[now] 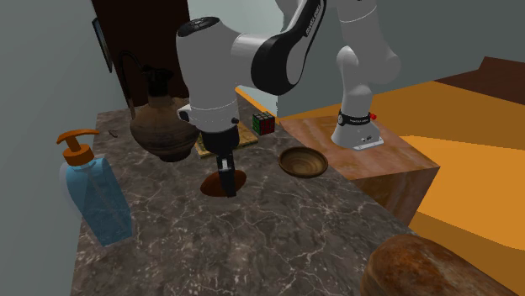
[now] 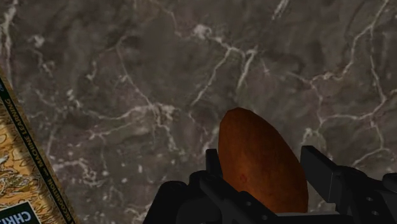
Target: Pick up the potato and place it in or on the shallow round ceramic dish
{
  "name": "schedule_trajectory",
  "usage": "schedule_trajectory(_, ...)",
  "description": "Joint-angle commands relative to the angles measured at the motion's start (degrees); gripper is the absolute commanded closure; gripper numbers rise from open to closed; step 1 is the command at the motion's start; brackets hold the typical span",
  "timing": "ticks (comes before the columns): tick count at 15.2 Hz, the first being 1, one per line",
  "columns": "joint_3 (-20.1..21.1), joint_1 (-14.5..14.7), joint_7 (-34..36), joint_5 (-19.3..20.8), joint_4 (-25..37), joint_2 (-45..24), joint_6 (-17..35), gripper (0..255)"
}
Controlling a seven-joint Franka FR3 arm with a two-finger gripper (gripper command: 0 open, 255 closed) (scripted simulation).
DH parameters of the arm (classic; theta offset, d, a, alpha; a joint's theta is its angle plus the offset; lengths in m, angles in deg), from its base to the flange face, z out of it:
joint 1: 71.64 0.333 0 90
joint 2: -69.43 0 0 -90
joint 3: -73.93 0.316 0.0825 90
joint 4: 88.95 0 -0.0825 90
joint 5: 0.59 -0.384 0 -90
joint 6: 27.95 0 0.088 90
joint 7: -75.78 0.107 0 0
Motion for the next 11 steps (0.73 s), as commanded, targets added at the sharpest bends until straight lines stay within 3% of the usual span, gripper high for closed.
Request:
schedule_trajectory(1, 0.0, 0.01, 0.0, 0.0, 0.01, -0.03, 0.01, 255)
schedule_trajectory(11, 0.56, -0.28, -0.48, -0.99, 2.12, 2.28, -4.27, 255)
